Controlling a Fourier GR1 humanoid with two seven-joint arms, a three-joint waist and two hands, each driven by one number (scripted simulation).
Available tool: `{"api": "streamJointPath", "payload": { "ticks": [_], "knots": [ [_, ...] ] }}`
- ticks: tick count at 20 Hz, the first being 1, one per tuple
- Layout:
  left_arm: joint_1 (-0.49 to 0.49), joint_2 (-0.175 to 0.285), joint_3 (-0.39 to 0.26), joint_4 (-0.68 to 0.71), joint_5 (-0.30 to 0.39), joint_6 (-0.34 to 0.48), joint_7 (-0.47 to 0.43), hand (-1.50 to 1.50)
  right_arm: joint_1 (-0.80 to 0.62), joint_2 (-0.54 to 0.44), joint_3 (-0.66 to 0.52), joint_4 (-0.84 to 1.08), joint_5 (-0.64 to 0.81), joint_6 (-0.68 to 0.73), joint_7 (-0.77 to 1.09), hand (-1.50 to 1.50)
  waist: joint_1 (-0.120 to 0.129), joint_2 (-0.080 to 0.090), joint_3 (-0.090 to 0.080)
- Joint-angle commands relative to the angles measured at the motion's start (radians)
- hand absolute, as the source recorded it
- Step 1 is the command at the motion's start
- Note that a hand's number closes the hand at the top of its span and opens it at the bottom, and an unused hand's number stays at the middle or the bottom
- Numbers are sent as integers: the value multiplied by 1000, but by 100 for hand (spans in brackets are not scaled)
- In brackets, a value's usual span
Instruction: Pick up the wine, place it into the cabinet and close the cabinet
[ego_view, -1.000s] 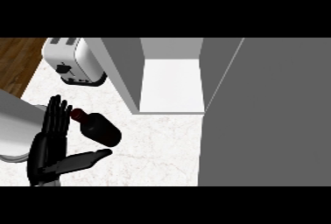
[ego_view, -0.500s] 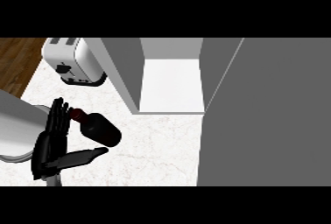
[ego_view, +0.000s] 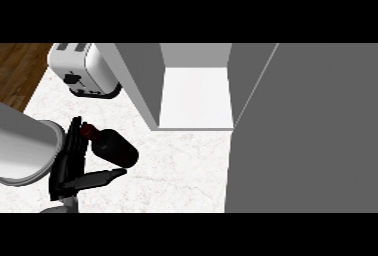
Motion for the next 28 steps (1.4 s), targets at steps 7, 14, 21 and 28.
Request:
{"api": "streamJointPath", "payload": {
  "ticks": [7, 14, 21, 28],
  "knots": [
    [-176, 48, 84, 394, 19, -76, -192, -150, 42, -9, -31, 2, -12, 44, -38, -150, -4, 1, 0],
    [-211, 17, 84, 560, 5, -67, -334, -150, 68, -42, -99, -30, -100, 80, -25, -150, -6, 1, 0],
    [-261, -16, 98, 615, 68, -116, -334, -150, 33, 28, 8, 12, 46, 31, -78, -150, -4, 1, 0],
    [-341, 24, 125, 779, 80, -176, -445, -150, -57, -12, -73, 33, -46, 14, 2, -150, -2, 1, 0]
  ]
}}
